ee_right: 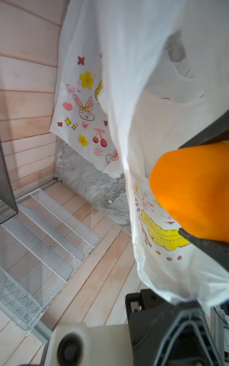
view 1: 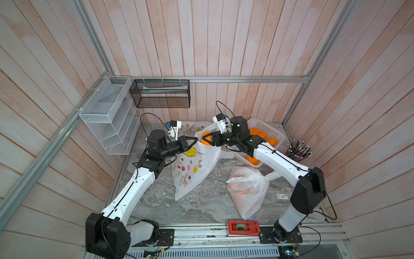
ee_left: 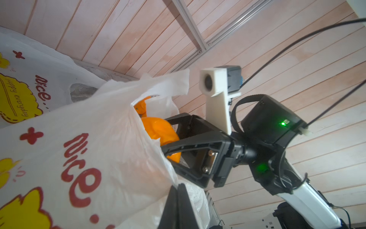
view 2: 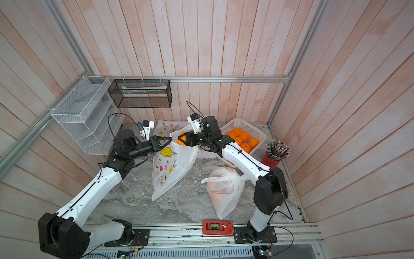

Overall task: Place the oranges into plastic bags & tie knots
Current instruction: Place the orange in the plastic bag.

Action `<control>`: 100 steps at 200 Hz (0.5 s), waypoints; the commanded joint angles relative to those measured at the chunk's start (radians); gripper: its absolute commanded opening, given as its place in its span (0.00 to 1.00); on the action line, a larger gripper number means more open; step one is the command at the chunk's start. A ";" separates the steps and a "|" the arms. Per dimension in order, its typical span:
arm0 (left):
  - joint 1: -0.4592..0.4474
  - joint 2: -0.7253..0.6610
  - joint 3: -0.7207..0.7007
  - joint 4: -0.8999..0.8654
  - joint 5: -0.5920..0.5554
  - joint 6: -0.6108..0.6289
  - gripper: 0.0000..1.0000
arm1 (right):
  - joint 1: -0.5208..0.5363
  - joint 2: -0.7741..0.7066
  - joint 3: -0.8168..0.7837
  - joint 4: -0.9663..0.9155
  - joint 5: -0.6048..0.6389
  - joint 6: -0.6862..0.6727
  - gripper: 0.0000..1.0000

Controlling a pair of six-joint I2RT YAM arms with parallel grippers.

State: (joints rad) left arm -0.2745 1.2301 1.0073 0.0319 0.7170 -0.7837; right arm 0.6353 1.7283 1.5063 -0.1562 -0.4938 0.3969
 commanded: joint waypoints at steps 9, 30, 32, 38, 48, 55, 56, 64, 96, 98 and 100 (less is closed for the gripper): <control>-0.001 0.001 -0.033 0.053 -0.016 -0.026 0.00 | 0.020 0.037 0.039 0.022 -0.079 0.026 0.50; -0.001 0.005 -0.036 0.049 -0.020 -0.022 0.00 | 0.022 0.038 0.033 0.031 -0.077 0.034 0.64; -0.001 0.006 -0.035 0.048 -0.020 -0.020 0.00 | 0.022 0.036 0.032 0.032 -0.074 0.035 0.65; -0.002 0.008 -0.035 0.048 -0.022 -0.019 0.00 | 0.022 0.032 0.029 0.032 -0.068 0.035 0.70; -0.002 0.009 -0.033 0.048 -0.024 -0.020 0.00 | 0.021 0.023 0.023 0.030 -0.053 0.034 0.75; -0.002 0.008 -0.033 0.047 -0.026 -0.020 0.00 | 0.020 0.018 0.020 0.029 -0.048 0.033 0.78; -0.002 0.009 -0.033 0.047 -0.026 -0.019 0.00 | 0.020 0.018 0.019 0.028 -0.048 0.033 0.78; -0.002 0.011 -0.033 0.048 -0.028 -0.020 0.00 | 0.018 0.011 0.020 0.024 -0.044 0.031 0.79; -0.002 0.010 -0.033 0.048 -0.033 -0.023 0.00 | 0.004 -0.025 0.017 -0.003 -0.013 0.024 0.80; -0.002 0.010 -0.033 0.047 -0.034 -0.023 0.00 | 0.004 -0.030 0.018 -0.005 -0.010 0.025 0.80; -0.001 0.008 -0.033 0.048 -0.034 -0.023 0.00 | 0.002 -0.032 0.016 -0.006 -0.008 0.024 0.80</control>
State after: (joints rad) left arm -0.2745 1.2343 0.9794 0.0460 0.6991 -0.7990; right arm 0.6510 1.7618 1.5066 -0.1505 -0.5354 0.4263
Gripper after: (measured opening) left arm 0.047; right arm 0.799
